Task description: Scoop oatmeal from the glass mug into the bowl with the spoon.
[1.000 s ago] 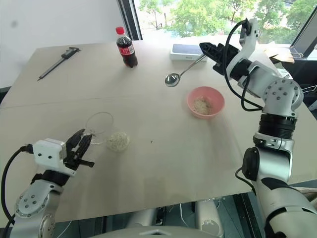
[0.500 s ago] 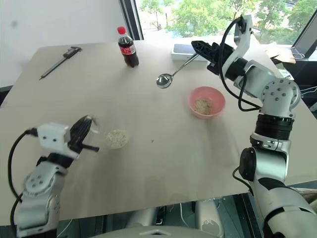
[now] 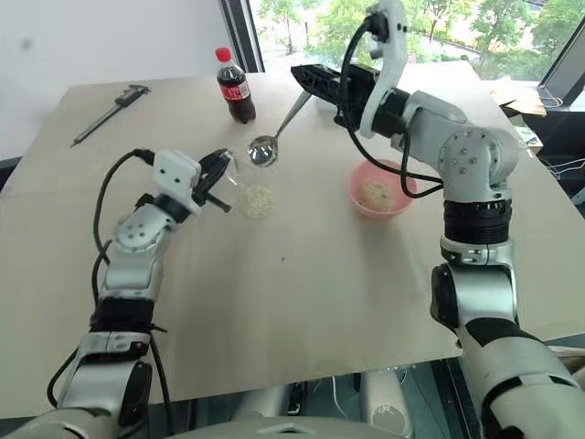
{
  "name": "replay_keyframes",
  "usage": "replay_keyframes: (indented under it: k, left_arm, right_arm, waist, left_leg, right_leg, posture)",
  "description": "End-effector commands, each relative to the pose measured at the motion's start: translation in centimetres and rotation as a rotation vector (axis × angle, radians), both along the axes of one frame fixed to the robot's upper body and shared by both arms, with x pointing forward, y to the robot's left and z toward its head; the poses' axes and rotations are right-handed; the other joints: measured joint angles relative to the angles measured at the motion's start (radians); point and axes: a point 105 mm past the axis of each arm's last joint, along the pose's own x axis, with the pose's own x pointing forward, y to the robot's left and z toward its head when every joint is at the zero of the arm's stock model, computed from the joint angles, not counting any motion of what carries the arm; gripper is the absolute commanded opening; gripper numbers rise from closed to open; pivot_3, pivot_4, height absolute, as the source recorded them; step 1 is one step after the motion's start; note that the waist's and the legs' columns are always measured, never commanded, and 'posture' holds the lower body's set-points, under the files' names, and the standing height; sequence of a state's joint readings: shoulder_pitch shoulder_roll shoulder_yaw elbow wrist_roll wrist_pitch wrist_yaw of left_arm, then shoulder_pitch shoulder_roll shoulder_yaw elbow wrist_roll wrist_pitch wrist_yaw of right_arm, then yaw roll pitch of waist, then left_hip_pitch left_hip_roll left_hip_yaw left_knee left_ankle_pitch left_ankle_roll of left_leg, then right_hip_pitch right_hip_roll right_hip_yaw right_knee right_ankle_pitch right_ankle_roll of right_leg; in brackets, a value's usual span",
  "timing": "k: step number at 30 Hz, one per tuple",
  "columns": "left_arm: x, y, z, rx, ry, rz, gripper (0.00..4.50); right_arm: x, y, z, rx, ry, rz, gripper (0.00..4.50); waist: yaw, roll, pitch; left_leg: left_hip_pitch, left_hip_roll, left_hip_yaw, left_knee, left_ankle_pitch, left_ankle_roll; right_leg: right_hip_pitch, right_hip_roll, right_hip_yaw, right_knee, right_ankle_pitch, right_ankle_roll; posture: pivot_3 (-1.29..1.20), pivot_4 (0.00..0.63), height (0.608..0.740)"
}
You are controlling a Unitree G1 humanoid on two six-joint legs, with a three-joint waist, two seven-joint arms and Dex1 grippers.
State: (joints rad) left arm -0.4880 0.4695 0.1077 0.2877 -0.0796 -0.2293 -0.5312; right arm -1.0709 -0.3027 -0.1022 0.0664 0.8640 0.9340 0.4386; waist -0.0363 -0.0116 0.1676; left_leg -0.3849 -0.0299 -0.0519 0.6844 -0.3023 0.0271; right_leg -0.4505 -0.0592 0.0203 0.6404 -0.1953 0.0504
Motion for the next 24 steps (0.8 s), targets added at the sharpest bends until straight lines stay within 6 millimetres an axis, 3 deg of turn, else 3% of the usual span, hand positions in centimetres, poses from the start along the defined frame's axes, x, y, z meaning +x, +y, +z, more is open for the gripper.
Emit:
replay_keyframes:
  k: [1,11,15,23,24]
  left_arm:
    - [0.4,-0.3,1.5,0.035,-0.077,-0.056,0.06]
    - [1.5,-2.1,1.6,0.109,-0.103,-0.169,0.06]
    - [1.7,-2.4,1.9,0.132,-0.113,-0.195,0.06]
    - [1.6,-2.8,2.1,0.111,-0.131,-0.219,0.06]
    - [1.6,-2.8,2.0,0.112,-0.132,-0.219,0.06]
  right_arm:
    - [-0.9,0.6,1.0,-0.057,-0.157,0.002,0.00]
    - [-1.6,4.2,-4.2,-0.371,-0.457,0.089,0.00]
    - [-1.5,4.6,-5.8,-0.450,-0.538,0.119,0.00]
    - [-1.0,4.9,-8.0,-0.453,-0.428,0.138,0.00]
    - [-0.9,4.8,-8.3,-0.423,-0.342,0.133,0.00]
  waist:
    - [-0.006,0.000,0.000]
    - [-0.005,0.000,0.000]
    - [-0.005,0.000,0.000]
    - [-0.005,0.000,0.000]
    - [-0.005,0.000,0.000]
  left_leg:
    - [0.000,0.000,0.000,0.000,0.000,0.000]
    - [-0.002,-0.001,-0.001,0.001,0.000,0.000]
    - [-0.003,-0.002,-0.001,0.002,0.000,0.000]
    - [-0.002,-0.001,-0.002,0.002,0.000,0.000]
    - [-0.003,-0.001,-0.002,0.002,0.000,0.000]
  right_leg:
    - [0.000,0.000,0.000,0.000,0.000,0.000]
    - [-0.004,-0.001,-0.001,0.001,0.000,0.000]
    - [-0.004,-0.001,-0.002,0.001,0.000,0.000]
    - [-0.004,-0.001,-0.002,0.001,0.000,0.000]
    - [-0.004,-0.001,-0.002,0.001,0.000,0.000]
  posture:
    - [0.00,0.150,0.740]
    - [0.00,0.150,0.740]
    - [0.00,0.150,0.740]
    - [0.00,0.150,0.740]
    - [0.00,0.150,0.740]
